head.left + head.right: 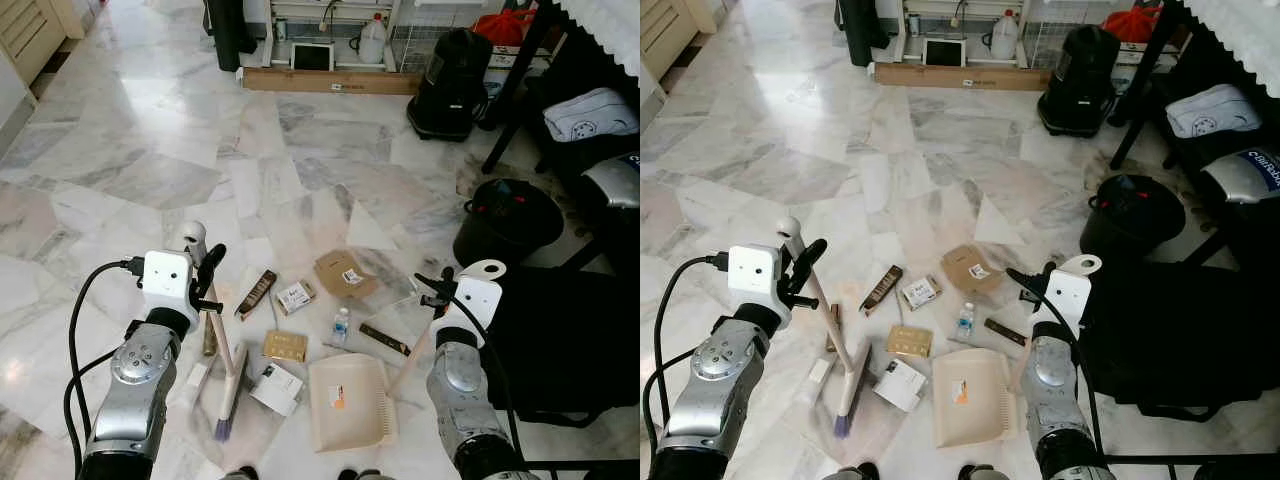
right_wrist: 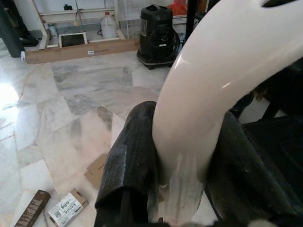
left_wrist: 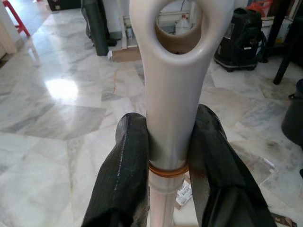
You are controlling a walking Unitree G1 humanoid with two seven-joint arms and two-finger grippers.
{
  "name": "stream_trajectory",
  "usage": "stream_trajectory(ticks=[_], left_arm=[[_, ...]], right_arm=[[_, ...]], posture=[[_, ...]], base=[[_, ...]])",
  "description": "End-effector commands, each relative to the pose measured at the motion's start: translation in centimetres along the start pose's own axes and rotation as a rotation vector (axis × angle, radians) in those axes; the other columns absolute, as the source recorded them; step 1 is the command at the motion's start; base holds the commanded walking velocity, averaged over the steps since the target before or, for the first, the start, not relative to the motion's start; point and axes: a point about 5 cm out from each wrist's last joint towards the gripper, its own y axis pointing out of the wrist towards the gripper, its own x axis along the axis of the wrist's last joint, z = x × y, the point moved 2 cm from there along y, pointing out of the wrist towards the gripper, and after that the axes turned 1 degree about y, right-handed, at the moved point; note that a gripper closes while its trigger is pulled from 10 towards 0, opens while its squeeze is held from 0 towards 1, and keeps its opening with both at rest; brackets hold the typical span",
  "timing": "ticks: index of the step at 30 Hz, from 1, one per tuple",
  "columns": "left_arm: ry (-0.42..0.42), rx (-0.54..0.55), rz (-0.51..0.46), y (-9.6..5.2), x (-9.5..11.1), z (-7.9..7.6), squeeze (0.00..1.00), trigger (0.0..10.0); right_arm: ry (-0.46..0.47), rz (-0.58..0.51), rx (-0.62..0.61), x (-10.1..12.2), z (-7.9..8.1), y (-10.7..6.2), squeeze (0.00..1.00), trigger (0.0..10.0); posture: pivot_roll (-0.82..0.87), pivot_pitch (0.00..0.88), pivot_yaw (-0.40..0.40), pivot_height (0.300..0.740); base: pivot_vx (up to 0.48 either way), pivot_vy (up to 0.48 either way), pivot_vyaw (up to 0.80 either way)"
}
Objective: Sweep floor
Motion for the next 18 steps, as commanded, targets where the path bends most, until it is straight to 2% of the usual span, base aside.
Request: stream_trajectory(ticks=[1,18], left_arm=[[-0.015,-0.006,-0.001,0.04,-0.23,-0.05,0.00,10.0],[-0.044,-0.018,-0.003,0.64,-0.36,-0.13,0.00,10.0]], right_arm=[[0.002,-0.005,-0.004,-0.14,-0.09,-0.18,0.00,10.0],[0.007,0.027,0.007,-1.05,0.14,-0.87,0.00,10.0]], posture=[[0.07,0.216,-0.031,0.740],[0.07,0.230,-0.029,0.740]], base=[[0.000,0.000,0.00],[0.000,0.000,0.00]])
